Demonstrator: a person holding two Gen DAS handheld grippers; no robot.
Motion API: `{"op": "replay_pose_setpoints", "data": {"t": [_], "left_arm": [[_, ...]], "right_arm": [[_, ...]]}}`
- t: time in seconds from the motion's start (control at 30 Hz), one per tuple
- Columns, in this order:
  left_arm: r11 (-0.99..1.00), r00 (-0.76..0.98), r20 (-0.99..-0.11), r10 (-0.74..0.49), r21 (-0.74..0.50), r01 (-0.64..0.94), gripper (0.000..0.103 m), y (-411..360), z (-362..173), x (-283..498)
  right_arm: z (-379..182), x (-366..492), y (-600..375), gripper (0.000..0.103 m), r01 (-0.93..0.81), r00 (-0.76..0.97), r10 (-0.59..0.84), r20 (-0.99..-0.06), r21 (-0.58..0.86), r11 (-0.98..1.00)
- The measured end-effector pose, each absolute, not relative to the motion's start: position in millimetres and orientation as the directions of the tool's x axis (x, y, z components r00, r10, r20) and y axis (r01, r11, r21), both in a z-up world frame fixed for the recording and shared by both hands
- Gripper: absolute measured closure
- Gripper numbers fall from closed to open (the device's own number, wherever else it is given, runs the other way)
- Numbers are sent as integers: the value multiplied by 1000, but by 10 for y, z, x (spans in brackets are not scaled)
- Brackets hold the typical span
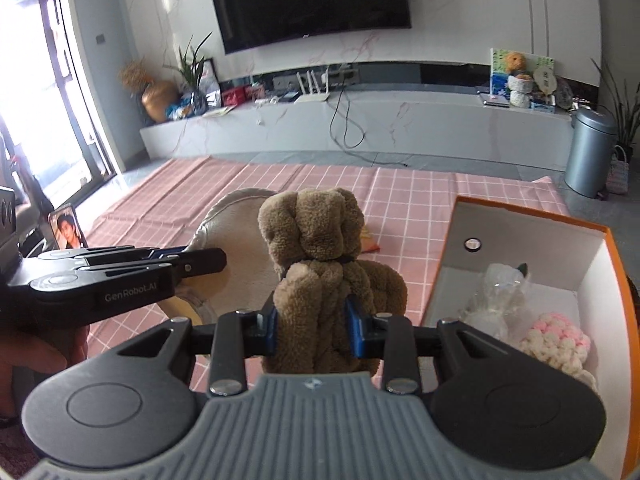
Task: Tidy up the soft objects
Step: 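Carry the cloth pouch and brown bear over the orange box and lower them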
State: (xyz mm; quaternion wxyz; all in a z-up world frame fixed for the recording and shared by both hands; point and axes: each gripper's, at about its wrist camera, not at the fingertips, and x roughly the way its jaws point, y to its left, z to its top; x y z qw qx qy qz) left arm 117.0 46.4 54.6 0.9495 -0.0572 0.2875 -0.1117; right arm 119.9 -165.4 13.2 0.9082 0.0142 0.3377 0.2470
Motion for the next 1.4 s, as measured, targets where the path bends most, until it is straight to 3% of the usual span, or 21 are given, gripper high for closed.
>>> {"op": "replay_pose_setpoints", "data": {"t": [0.53,1.17,1.4], "left_arm": [[912,774,-487,-405,-163,375,88,-388,735,1547],[865,701,-516,-493,-201,460,88,-1178,534,2205],[863,668,-566,-482,-175,474,88,-1428,373,2405]], "right_arm": [[256,1138,-2407,71,-302,754,344,-559,169,938],[63,1844,-3280,71,-128,749,137,-648,61,990],[-120,2187,-3377,70,-178,699,147,-700,29,984]]}}
